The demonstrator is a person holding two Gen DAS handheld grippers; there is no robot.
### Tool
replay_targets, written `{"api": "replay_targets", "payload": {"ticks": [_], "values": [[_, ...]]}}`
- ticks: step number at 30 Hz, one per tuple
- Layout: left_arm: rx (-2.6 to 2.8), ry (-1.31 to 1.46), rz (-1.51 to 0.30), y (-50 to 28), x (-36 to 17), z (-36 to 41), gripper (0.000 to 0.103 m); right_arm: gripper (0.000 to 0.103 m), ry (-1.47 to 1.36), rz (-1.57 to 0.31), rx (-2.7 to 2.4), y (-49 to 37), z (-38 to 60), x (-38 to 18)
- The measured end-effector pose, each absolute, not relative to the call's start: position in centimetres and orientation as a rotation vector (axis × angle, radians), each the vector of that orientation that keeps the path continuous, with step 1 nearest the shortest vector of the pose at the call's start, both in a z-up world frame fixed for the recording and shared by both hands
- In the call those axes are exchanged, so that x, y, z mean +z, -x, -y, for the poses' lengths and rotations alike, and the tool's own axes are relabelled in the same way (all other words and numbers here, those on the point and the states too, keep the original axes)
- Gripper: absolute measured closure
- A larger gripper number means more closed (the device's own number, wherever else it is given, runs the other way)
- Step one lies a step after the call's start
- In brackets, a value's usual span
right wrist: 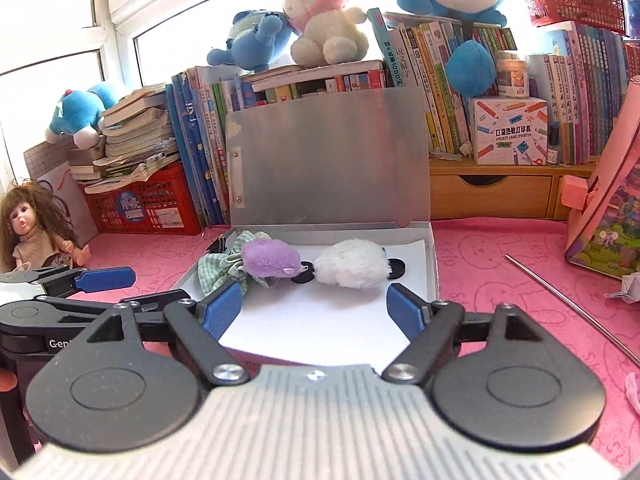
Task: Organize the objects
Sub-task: 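Withdraw both tools from the box back toward the toy pile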
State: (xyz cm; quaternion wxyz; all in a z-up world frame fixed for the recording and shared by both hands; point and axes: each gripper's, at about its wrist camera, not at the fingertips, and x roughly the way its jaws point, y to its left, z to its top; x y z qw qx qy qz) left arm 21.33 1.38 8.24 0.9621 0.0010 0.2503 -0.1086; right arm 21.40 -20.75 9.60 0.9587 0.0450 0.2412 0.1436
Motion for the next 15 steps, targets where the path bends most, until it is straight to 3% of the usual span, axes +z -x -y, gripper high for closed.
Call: {"api": "replay_targets", "payload": {"ticks": [15], "values": [[-0.18, 0.041, -0.504, -10.8, 4.4, -3.6, 0.016, 0.015, 0.001, -0.453, 0.306, -10.8, 21.2, 6.6]]}}
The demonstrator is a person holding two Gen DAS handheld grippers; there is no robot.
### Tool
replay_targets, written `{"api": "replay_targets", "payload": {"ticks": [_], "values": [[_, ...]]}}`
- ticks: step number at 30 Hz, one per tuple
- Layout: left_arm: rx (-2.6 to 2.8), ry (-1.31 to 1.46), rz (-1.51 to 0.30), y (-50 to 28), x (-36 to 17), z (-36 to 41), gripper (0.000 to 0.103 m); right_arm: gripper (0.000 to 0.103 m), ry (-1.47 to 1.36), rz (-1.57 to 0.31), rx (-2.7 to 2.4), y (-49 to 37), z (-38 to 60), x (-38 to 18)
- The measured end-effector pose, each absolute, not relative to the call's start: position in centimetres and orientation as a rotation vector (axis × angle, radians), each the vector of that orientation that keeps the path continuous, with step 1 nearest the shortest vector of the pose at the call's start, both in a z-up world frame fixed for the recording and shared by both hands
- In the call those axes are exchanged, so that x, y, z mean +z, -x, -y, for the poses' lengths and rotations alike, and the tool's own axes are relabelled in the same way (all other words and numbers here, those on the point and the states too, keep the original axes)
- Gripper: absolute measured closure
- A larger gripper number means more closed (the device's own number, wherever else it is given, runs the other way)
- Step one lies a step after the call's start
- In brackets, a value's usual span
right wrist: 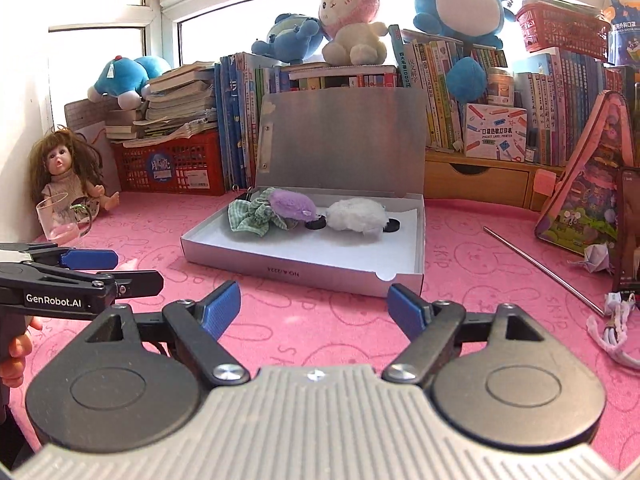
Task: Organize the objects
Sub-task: 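Withdraw both tools from the box back toward the toy pile, then grasp black round lid with left tool while right tool grasps another black lid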
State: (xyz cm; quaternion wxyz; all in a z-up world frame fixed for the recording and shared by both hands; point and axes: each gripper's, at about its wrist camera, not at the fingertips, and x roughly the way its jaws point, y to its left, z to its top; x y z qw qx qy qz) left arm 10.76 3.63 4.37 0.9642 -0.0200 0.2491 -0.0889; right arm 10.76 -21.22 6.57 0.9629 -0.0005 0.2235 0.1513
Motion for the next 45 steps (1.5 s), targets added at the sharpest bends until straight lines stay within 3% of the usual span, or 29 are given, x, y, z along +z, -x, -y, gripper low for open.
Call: {"api": "replay_targets", "payload": {"ticks": [26, 28, 30, 32, 41, 45], "values": [[-0.073, 0.024, -0.514, -4.3, -0.4, -5.4, 0.017, 0.013, 0.045, -0.493, 0.193, -5.5, 21.4, 1.3], [-0.067, 0.022, -0.512, -4.2, -0.4, -5.4, 0.021, 0.013, 0.053, -0.499, 0.187, -5.5, 21.3, 1.0], [-0.067, 0.019, -0.522, -4.2, -0.6, -5.5, 0.039, 0.013, 0.065, -0.508, 0.179, -5.6, 21.1, 0.7], [-0.07, 0.027, -0.536, -4.3, -0.7, -5.5, 0.044, 0.013, 0.077, -0.52, 0.169, -5.7, 20.9, 0.4], [-0.057, -0.012, -0.508, -4.0, -1.4, -4.9, 0.043, 0.013, 0.125, -0.566, 0.132, -6.5, 20.0, -0.1], [-0.059, -0.008, -0.506, -4.0, -1.4, -4.9, 0.036, 0.012, 0.135, -0.561, 0.123, -6.4, 19.9, -0.1]]}}
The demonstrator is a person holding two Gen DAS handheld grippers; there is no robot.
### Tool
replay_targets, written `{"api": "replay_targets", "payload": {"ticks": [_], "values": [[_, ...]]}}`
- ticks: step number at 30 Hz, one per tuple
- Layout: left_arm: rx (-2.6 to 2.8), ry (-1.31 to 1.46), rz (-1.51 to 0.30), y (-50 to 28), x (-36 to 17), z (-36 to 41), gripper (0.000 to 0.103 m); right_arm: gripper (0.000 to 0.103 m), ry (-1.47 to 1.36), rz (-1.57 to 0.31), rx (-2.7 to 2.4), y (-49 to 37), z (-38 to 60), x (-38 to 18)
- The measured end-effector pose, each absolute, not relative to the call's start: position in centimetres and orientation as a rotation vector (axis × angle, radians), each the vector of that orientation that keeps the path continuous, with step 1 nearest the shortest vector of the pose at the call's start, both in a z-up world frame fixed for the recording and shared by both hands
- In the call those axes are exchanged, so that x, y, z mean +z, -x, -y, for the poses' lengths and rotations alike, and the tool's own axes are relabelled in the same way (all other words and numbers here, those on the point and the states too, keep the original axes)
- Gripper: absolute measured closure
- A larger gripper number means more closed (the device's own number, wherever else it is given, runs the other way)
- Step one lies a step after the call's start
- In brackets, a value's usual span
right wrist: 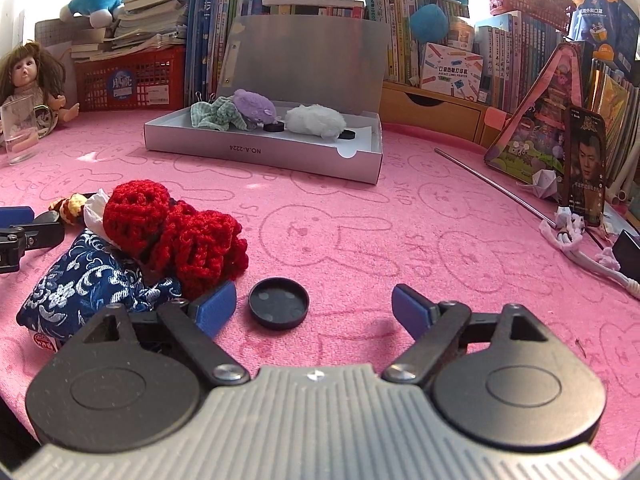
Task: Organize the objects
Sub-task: 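Grasp black round lid with left tool while right tool grasps another black lid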
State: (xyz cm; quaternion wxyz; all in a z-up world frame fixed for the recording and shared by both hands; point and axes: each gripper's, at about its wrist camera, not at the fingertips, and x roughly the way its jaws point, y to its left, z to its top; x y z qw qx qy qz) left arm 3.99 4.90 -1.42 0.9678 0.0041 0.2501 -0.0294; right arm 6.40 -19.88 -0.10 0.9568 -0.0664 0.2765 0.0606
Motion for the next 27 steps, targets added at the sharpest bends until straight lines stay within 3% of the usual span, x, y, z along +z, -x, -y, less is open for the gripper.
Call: {"api": "replay_targets", "payload": {"ticks": [9, 15, 23, 27], "values": [[-0.054, -0.009, -0.504, -3.97, -1.44, -4.6, 0.035, 0.017, 0.142, -0.556, 0.136, -6.22, 19.71, -0.08], [-0.041, 0.007, -0.507, -3.85, -1.19, -5.06, 0.049, 0.032, 0.09, -0.559, 0.182, -5.72, 19.78, -0.01], [-0.046, 0.015, -0.5, -3.63, -0.85, -5.3, 0.062, 0.063, 0.087, -0.546, 0.21, -5.43, 19.21, 0.27], [-0.05, 0.011, -0.489, -3.47, -0.58, -5.16, 0.066, 0.066, 0.071, -0.534, 0.206, -5.4, 19.35, 0.59]]}}
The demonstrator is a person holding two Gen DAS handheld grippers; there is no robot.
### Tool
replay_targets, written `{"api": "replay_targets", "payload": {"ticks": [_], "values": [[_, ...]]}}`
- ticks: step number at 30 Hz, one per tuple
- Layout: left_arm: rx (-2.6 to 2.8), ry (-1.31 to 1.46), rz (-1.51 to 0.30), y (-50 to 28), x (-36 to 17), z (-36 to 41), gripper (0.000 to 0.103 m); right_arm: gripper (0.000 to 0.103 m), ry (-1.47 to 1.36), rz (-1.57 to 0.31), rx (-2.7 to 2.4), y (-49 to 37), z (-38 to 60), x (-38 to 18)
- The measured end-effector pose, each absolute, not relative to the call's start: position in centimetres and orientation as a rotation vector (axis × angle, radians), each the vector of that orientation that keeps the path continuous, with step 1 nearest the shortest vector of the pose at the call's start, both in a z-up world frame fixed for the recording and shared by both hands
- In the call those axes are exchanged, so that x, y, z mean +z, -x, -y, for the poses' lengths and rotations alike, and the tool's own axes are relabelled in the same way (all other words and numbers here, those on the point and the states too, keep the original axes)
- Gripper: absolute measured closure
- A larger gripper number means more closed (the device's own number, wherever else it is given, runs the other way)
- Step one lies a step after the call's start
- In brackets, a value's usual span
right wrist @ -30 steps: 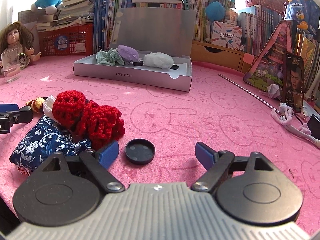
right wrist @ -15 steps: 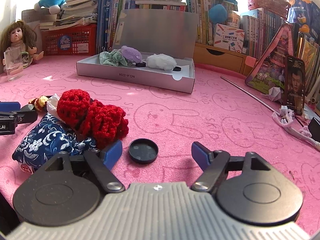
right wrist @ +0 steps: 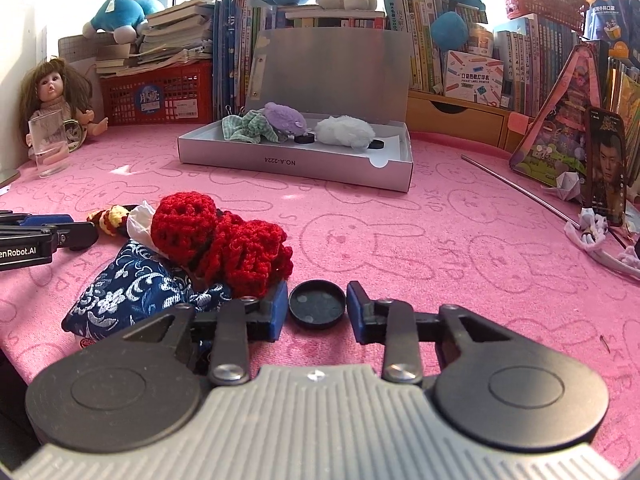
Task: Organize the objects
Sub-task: 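Grasp black round lid with left tool while right tool grasps another black lid, then carry black lid into box with left tool while right tool carries its lid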
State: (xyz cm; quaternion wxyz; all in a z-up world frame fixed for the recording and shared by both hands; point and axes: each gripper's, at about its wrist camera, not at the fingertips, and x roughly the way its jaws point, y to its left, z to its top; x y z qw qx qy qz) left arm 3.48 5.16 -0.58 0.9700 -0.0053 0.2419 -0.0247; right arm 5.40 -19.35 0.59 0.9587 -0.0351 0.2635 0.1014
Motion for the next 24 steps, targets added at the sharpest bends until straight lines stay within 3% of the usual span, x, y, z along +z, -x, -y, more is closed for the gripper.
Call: {"api": "replay_targets", "payload": {"ticks": [12, 24], "values": [[-0.057, 0.015, -0.502, -3.6, -0.9, -5.2, 0.066, 0.066, 0.052, -0.522, 0.196, -5.4, 19.7, 1.1], [-0.094, 0.018, -0.445, -5.8, 2.9, -4.8, 0.066, 0.066, 0.03, -0.505, 0.158, -7.8, 20.5, 3.4]]}}
